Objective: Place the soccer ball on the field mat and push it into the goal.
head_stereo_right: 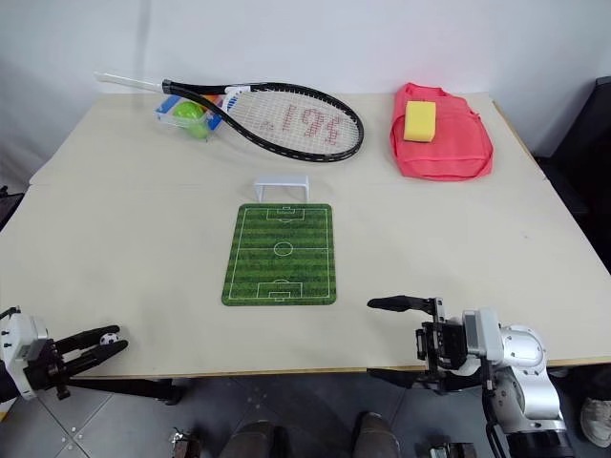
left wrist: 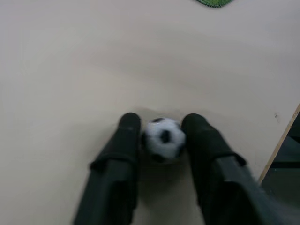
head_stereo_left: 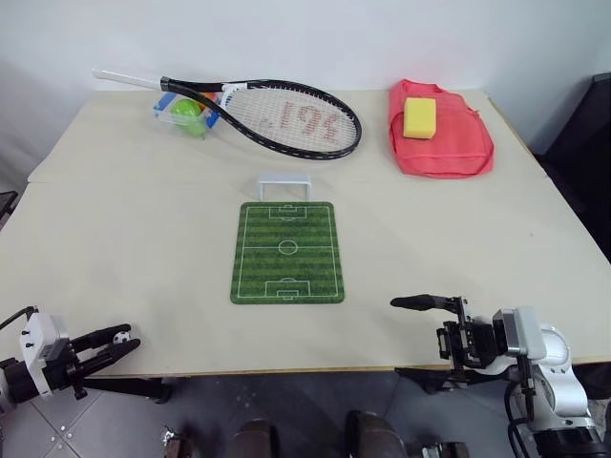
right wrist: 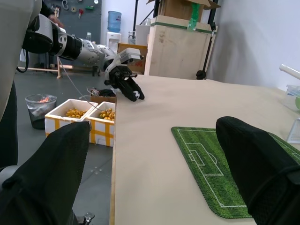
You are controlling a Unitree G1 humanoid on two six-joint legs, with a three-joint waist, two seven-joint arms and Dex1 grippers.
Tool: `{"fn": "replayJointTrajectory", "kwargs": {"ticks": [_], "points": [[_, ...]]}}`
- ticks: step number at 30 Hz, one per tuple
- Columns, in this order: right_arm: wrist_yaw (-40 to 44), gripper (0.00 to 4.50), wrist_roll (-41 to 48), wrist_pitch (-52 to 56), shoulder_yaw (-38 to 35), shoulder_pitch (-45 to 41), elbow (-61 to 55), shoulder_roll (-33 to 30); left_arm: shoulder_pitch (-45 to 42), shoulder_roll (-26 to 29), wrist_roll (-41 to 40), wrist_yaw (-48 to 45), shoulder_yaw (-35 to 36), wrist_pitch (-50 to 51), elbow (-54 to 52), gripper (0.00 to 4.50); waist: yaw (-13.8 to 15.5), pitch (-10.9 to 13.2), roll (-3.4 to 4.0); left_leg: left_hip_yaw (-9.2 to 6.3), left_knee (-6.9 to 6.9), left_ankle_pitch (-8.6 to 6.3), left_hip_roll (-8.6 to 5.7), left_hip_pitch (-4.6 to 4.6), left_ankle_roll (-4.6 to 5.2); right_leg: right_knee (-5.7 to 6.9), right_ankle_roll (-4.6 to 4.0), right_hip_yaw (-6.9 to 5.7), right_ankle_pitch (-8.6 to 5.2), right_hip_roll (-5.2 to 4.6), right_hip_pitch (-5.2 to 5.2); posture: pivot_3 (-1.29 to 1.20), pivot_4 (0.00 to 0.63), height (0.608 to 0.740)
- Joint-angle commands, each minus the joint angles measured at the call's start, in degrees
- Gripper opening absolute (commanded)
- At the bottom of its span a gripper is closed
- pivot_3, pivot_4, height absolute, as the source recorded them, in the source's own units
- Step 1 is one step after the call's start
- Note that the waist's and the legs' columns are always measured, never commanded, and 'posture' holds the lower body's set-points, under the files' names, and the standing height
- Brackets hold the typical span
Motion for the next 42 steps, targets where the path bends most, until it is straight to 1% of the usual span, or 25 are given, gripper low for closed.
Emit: {"fn": "replayJointTrajectory", "kwargs": {"ticks": [1,6,8,10,15,18,20,23,30,34,40,42], "points": [[1.17,4.5,-0.09,-1.5,-2.11,-0.25,-0.93,-0.8,-1.97,-0.13,-2.65,0.33,-0.37,2.5,-6.36,0.86,0.14,0.0,0.0,0.0,0.02,0.0,0.0,-0.01,0.0,0.01,0.0,0.0,0.0,0.0,0.0,0.0,0.15,0.74],[0.97,4.5,-0.02,-1.21,-3.95,-0.26,-0.14,-2.38,-7.35,-0.2,-5.25,1.57,-4.42,9.24,-17.89,0.86,0.86,0.0,0.0,-0.03,0.32,-0.05,0.01,-0.1,0.02,0.09,-0.03,0.0,0.03,0.0,0.02,0.0,0.15,0.74],[1.43,4.5,0.11,-0.87,-5.86,-0.13,1.56,-4.09,-15.32,-1.13,-5.11,3.36,-10.69,13.73,-23.98,0.86,1.4,0.01,0.02,-0.03,0.42,-0.08,0.02,-0.09,0.02,0.14,-0.03,0.02,0.03,0.0,0.03,0.0,0.15,0.74],[1.69,4.5,0.12,-0.75,-8.19,-0.6,4.47,-6.14,-23.21,-2.82,-1.3,4.88,-18.74,17.02,-27.2,0.86,2.06,0.01,0.02,-0.06,0.69,-0.1,0.0,-0.21,0.06,0.19,-0.02,0.0,0.07,0.0,0.05,0.0,0.15,0.74],[2.07,4.5,-0.15,-0.53,-10.39,-0.36,6.81,-8.65,-32.4,-8.29,4.37,5.74,-28.72,16.98,-23.69,0.86,0.93,-0.06,0.14,0.14,0.75,-0.13,-0.02,-0.12,0.15,0.05,0.04,0.19,0.31,0.04,0.11,0.0,0.15,0.74],[1.35,4.5,0.0,0.28,-11.09,1.38,5.41,-9.19,-38.09,-12.16,9.67,4.94,-34.58,13.23,-16.92,0.86,0.75,-0.06,0.13,0.16,0.75,-0.11,0.06,-0.15,0.12,0.05,0.02,0.18,0.3,0.15,0.05,0.0,0.15,0.74],[-0.26,4.5,0.05,0.99,-11.53,2.24,3.79,-9.05,-40.63,-13.94,12.27,4.79,-36.82,10.63,-12.3,0.86,0.84,-0.06,0.13,0.19,0.8,-0.11,0.05,-0.16,0.12,0.04,0.03,0.21,0.3,0.14,0.07,0.0,0.15,0.74],[-2.82,4.5,-0.08,1.67,-12.25,3.8,0.96,-8.56,-42.94,-16.11,14.38,5.04,-38.1,7.32,-6.82,0.86,1.23,-0.05,0.13,0.22,0.84,-0.12,0.05,-0.16,0.13,0.01,0.04,0.24,0.31,0.14,0.08,0.0,0.15,0.74],[-7.8,4.5,-0.36,3.4,-12.46,8.09,-6.49,-7.39,-43.84,-18.3,15.45,3.2,-38.46,3.15,-1.0,0.86,1.56,-0.04,0.12,0.2,0.83,-0.12,0.05,-0.2,0.14,0.0,0.05,0.23,0.31,0.13,0.06,0.0,0.15,0.74],[-10.79,4.5,-0.49,4.53,-12.14,8.66,-9.35,-6.88,-44.28,-19.55,18.21,3.16,-39.86,-0.45,2.93,0.86,1.65,-0.05,0.12,0.2,0.86,-0.13,0.05,-0.19,0.15,-0.01,0.06,0.24,0.34,0.13,0.08,0.0,0.15,0.74],[-12.45,4.5,-0.66,5.6,-11.26,8.89,-11.44,-6.43,-44.71,-21.71,17.69,3.54,-39.02,0.06,4.86,0.86,1.63,-0.04,0.11,0.19,0.86,-0.13,0.04,-0.2,0.16,-0.02,0.06,0.23,0.34,0.13,0.08,0.0,0.15,0.74],[-12.83,4.5,-0.73,5.87,-10.86,8.83,-11.88,-6.19,-44.86,-22.23,17.83,4.35,-38.64,-0.61,5.21,1.58,1.59,-0.04,0.11,0.2,0.86,-0.13,0.04,-0.2,0.16,-0.02,0.06,0.24,0.34,0.13,0.08,0.0,0.15,0.74]]}}
